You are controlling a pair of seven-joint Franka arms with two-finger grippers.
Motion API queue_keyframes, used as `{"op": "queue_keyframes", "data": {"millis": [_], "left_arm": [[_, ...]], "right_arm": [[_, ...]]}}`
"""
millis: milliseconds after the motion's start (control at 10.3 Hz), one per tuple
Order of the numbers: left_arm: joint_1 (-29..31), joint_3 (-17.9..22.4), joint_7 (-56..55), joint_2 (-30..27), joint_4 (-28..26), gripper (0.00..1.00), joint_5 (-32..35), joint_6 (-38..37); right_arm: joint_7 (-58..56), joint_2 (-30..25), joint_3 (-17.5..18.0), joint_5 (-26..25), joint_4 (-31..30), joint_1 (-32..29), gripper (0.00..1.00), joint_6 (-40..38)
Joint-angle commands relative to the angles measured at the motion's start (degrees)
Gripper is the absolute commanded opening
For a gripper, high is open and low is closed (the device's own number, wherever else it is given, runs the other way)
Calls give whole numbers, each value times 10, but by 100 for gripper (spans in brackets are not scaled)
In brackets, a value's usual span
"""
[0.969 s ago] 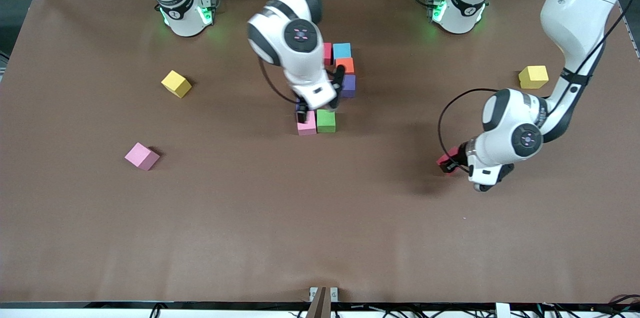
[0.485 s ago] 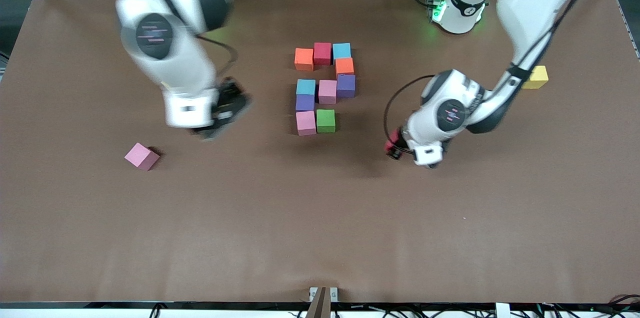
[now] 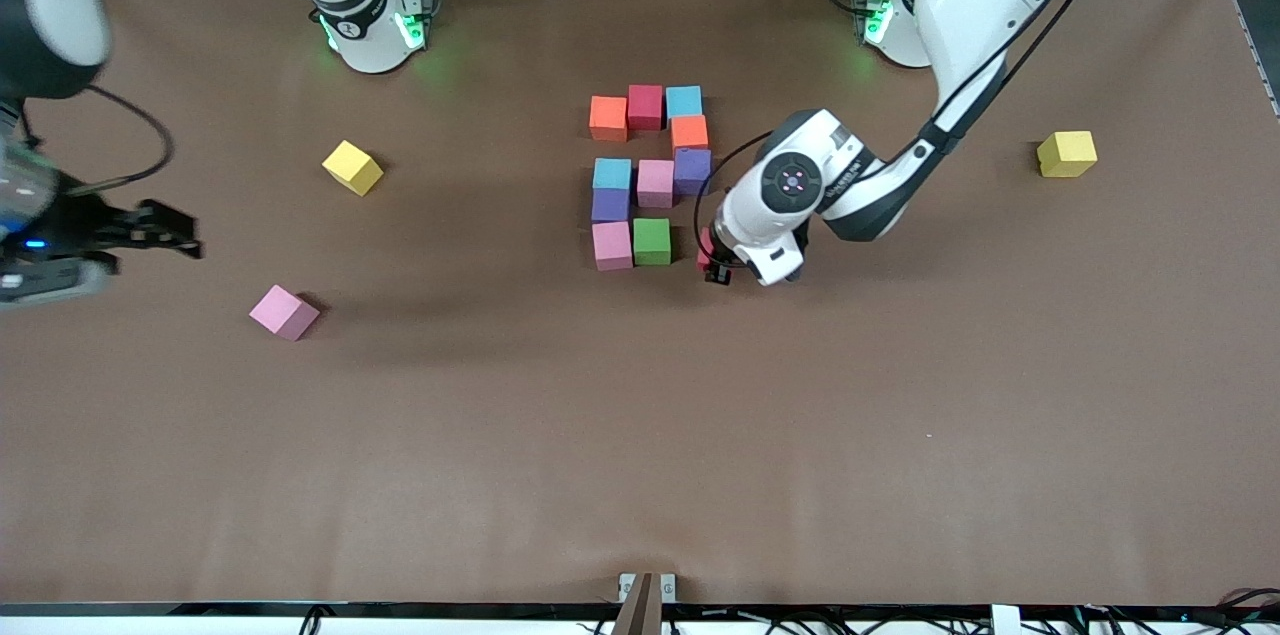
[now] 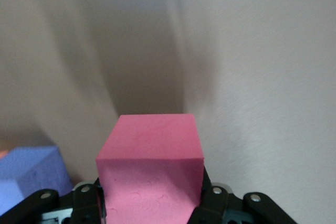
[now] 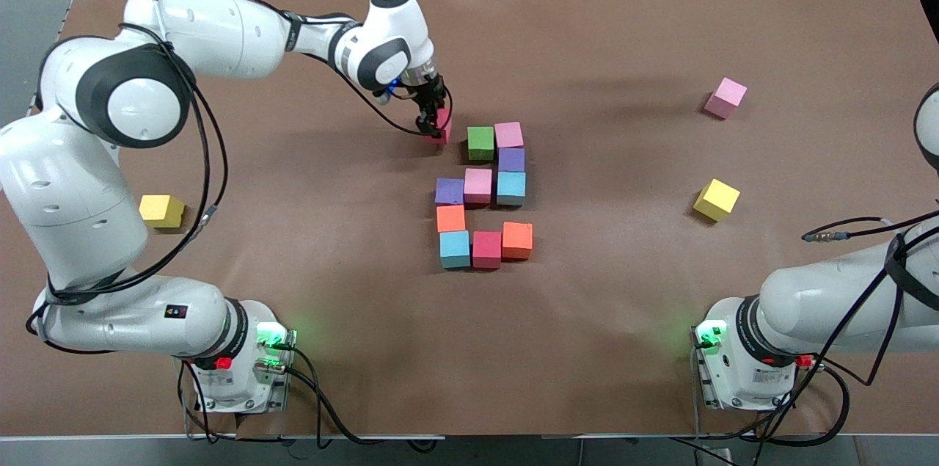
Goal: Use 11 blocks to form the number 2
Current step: 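Carry the red cube with the left gripper to the figure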
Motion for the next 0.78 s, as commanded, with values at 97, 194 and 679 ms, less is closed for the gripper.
{"op": "queue_keyframes", "data": {"millis": [97, 194, 679], "left_arm": [[1, 4, -85, 6, -13, 30, -6, 7], [0, 4, -93, 11, -13, 30, -7, 7], [-11, 4, -142, 16, -11, 31, -7, 9]], "right_arm": [[40, -56, -33, 23, 12, -4, 100, -25], [44, -73, -33, 23, 9, -4, 100, -27], [196, -85, -27, 17, 39, 13, 100, -67]]}}
